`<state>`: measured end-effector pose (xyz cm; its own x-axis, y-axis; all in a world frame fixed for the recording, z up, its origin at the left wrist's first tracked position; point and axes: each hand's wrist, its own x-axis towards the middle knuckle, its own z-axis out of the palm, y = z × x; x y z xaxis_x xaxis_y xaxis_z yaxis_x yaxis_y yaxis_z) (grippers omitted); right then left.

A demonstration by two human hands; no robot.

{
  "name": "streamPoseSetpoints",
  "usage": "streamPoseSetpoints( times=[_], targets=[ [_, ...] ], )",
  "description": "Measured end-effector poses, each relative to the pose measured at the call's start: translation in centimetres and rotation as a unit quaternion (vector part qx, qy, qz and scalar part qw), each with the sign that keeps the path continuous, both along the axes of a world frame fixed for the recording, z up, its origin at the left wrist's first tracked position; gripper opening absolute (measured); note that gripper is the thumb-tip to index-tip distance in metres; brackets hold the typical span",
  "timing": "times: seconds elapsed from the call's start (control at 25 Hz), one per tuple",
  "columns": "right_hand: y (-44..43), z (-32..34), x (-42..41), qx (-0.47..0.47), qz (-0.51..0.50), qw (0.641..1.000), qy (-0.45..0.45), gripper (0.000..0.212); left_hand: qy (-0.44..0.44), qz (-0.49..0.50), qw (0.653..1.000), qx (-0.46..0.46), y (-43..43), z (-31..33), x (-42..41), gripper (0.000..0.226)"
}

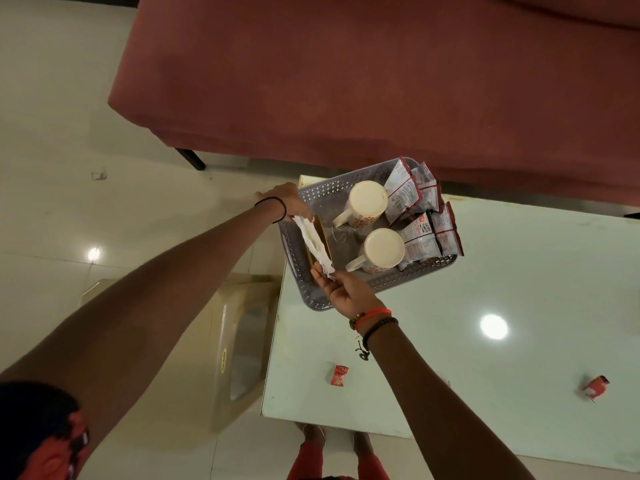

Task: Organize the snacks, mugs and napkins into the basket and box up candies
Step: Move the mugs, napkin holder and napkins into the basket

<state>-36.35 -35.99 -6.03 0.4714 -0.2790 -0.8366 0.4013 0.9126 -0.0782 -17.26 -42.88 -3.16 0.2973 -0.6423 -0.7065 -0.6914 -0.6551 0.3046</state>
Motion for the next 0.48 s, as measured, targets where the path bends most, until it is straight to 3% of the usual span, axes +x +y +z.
streamPoseSetpoints(
  times=[0.2, 0.48],
  targets=[
    [-0.6, -1.8, 0.7, 0.030, -0.028, 0.999, 0.034, 0.019, -0.099, -0.059, 0.993, 0.026, -1.5, -2.6, -0.7, 0.065],
    [-0.3, -4.0, 1.4, 0.034, 0.011, 0.993, 0.116, 0.022, -0.175, -0.105, 0.979, 0.002, -1.8, -6.1, -1.8, 0.045]
  ],
)
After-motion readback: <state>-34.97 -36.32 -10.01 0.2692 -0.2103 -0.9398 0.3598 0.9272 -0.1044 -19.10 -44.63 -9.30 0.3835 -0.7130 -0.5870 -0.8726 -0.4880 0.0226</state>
